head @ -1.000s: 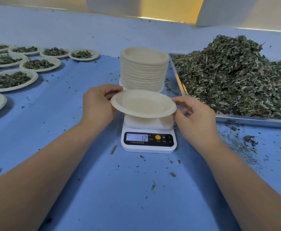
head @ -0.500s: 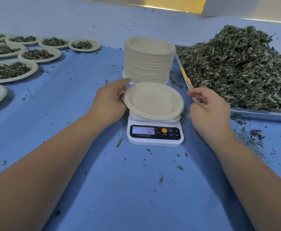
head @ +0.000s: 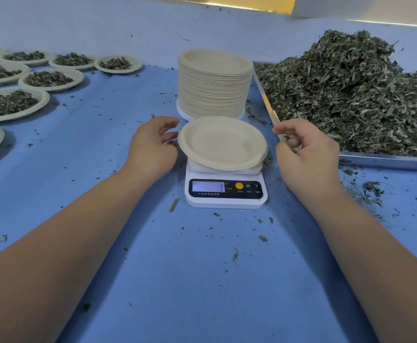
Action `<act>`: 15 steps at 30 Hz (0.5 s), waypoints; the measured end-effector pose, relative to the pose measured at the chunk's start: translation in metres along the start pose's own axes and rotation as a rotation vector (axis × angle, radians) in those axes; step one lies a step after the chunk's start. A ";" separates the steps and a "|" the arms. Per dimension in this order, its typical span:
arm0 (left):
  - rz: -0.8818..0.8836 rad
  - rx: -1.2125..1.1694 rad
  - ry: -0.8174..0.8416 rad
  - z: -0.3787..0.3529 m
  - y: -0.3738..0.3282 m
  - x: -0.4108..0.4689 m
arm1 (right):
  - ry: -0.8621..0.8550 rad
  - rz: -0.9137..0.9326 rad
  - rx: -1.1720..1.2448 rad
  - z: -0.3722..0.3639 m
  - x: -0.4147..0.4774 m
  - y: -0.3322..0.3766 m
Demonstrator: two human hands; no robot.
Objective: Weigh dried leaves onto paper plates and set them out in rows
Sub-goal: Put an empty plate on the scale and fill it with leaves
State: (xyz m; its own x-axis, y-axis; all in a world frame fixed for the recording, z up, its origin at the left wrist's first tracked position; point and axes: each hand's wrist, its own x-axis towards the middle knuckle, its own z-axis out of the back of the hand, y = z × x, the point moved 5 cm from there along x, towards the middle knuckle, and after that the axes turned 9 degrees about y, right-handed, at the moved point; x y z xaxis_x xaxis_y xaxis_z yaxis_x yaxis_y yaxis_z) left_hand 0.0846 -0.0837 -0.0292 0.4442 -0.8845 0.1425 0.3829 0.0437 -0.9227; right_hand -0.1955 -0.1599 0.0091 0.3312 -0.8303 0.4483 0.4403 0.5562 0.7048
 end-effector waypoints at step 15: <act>0.029 -0.043 -0.014 0.002 0.001 -0.001 | -0.002 0.034 -0.146 0.001 0.002 -0.001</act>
State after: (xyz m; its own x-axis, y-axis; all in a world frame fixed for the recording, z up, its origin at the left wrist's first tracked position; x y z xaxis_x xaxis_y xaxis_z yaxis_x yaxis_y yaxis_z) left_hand 0.0861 -0.0813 -0.0292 0.4658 -0.8767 0.1200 0.3347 0.0491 -0.9410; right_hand -0.1963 -0.1620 0.0099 0.3466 -0.8110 0.4713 0.5460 0.5830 0.6017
